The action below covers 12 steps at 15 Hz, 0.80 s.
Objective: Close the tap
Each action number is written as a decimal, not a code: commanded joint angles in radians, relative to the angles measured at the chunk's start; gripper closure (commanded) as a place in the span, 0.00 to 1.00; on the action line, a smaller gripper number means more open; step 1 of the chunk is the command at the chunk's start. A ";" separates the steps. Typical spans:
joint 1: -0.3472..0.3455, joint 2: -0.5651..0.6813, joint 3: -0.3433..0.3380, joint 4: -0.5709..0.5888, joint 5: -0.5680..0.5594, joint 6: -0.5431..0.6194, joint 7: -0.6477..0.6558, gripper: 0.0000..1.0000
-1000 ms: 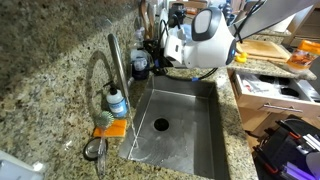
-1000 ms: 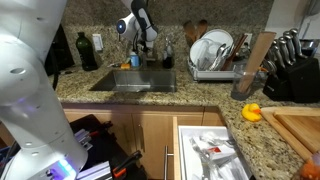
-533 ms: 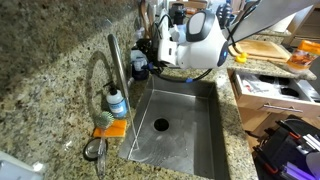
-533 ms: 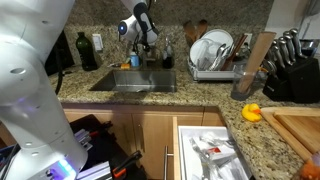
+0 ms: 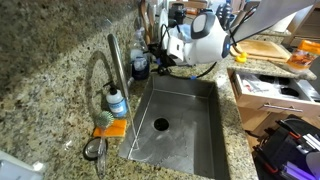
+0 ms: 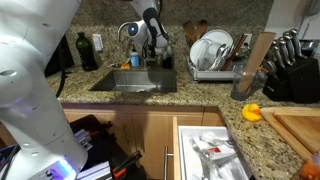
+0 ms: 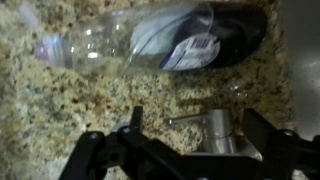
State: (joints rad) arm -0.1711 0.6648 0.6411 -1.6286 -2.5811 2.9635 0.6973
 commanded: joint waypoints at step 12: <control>0.008 0.151 0.005 0.143 -0.022 -0.069 -0.189 0.00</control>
State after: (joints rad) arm -0.1859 0.7260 0.6236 -1.5822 -2.6029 2.9280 0.6121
